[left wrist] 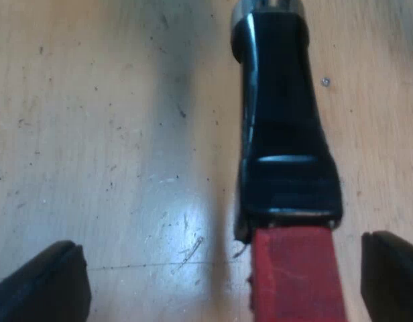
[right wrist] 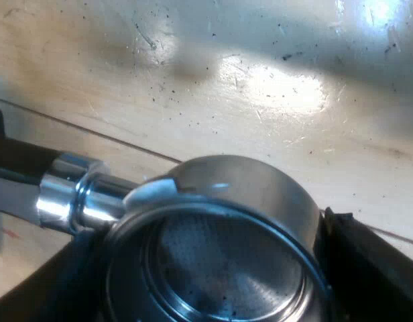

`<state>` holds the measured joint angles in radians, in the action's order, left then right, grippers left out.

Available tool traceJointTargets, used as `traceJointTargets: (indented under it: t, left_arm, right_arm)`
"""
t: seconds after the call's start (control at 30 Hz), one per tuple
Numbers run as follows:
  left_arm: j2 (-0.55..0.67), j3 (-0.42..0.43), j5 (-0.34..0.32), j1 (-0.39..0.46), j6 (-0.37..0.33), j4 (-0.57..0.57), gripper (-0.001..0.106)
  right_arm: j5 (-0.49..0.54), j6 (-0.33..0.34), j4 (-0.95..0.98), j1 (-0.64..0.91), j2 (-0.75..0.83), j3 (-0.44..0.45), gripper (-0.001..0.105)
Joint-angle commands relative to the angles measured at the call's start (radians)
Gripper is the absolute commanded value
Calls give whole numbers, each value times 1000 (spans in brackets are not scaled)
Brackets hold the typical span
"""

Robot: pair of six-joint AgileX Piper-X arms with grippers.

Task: Put the handle in the coffee machine

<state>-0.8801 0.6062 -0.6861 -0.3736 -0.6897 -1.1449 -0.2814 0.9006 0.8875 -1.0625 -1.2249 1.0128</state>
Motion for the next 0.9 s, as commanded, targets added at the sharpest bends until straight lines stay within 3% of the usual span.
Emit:
traceJointTargets:
  t: [0.03,0.43,0.63,0.9]
  left_arm:
    - [-17,7,-1,-4,28,3,83]
    - [-27,7,2,-4,87,3,82]
    - [-27,7,2,-4,88,-5,57]
    - [-27,7,-9,-4,88,-11,47]
  right_arm:
    - [-36,19,-15,1,15,20,0]
    - [-36,19,-15,1,15,20,0]
    - [-36,16,-26,1,15,20,0]
    - [-28,-6,-46,1,15,20,0]
